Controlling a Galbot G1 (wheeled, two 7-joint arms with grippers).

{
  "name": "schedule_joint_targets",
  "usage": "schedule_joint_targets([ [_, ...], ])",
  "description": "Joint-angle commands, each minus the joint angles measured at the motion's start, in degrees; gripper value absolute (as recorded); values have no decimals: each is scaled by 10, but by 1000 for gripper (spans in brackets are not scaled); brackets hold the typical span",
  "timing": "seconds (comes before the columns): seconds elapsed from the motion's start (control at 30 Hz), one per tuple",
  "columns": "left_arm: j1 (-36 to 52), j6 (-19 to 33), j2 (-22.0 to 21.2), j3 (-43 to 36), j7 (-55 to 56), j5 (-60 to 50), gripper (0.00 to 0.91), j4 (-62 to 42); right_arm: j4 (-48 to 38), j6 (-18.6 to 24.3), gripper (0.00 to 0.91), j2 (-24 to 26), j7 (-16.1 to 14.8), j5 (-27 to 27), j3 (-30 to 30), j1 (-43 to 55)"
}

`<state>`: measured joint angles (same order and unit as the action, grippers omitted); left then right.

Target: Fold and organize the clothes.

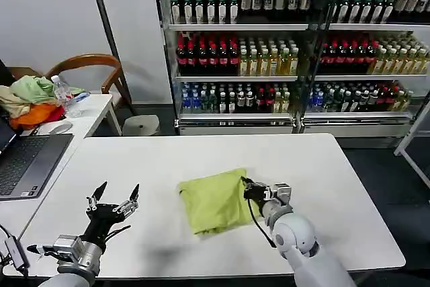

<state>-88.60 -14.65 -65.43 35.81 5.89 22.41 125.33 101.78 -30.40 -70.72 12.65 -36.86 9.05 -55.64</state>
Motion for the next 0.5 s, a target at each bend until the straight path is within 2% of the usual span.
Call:
schedule_joint_targets([
  [0.03,2,1,-1,-7,0,-2,907,-7,-30,17,0,8,0,41,29,-2],
  [0.17,1,1,0,-10,-1,-2,907,-6,-26,16,0,18,-1,48,36,-9],
  [0.27,1,3,2,-10,-1,-3,907,-11,-28,12,0,25,-15,42,47,-8],
  [0.5,2,3,0,-17,-1,-4,907,-11,-35,14,0,13,-14,42,38,-5],
])
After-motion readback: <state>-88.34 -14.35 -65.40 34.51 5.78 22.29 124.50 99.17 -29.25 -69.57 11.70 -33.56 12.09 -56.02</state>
